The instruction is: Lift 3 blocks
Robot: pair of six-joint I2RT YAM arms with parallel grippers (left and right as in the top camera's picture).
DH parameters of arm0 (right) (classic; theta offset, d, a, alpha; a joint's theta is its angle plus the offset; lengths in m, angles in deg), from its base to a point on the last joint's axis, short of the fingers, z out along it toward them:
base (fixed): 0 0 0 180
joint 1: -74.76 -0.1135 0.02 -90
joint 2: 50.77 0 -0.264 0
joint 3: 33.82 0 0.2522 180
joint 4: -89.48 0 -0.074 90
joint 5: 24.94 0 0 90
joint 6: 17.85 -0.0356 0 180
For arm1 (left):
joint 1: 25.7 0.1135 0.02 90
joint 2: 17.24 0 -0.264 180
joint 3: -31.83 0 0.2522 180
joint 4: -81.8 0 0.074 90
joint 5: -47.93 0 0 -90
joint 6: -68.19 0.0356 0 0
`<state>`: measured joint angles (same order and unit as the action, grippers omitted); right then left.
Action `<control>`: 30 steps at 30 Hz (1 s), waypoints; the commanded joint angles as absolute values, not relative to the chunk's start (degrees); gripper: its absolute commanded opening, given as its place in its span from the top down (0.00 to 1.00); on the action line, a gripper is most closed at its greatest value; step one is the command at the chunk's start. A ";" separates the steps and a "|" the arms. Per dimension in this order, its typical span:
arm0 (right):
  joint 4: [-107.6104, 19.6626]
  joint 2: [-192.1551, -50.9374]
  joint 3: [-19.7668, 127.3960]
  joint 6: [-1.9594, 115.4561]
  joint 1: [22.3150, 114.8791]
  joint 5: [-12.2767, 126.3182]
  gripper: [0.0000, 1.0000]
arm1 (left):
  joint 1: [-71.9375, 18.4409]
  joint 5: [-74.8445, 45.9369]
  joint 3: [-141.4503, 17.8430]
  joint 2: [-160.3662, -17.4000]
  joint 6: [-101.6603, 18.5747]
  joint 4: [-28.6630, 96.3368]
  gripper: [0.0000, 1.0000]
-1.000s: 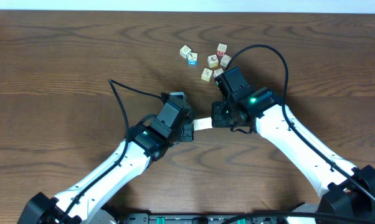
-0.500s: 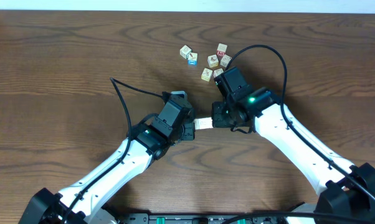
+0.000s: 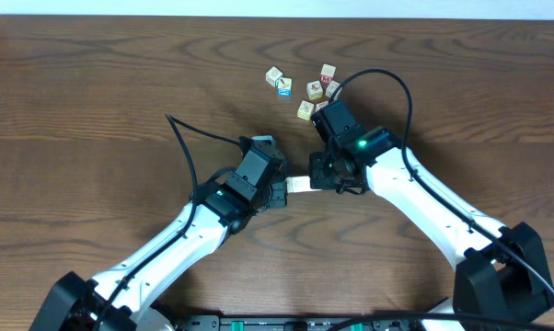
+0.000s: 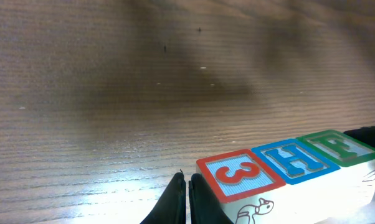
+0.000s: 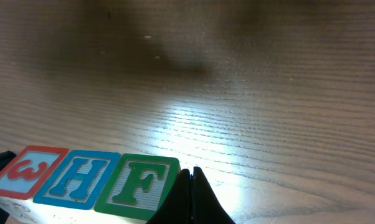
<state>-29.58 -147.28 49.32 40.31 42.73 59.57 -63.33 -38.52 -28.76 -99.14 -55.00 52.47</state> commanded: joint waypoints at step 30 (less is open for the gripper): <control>-34.11 -152.16 50.04 38.80 38.36 44.31 0.99 | -67.24 -25.25 -32.27 -103.08 -55.48 58.76 0.93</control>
<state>-30.76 -151.65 49.24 40.12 42.73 59.59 -63.33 -39.31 -28.73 -103.73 -55.39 54.46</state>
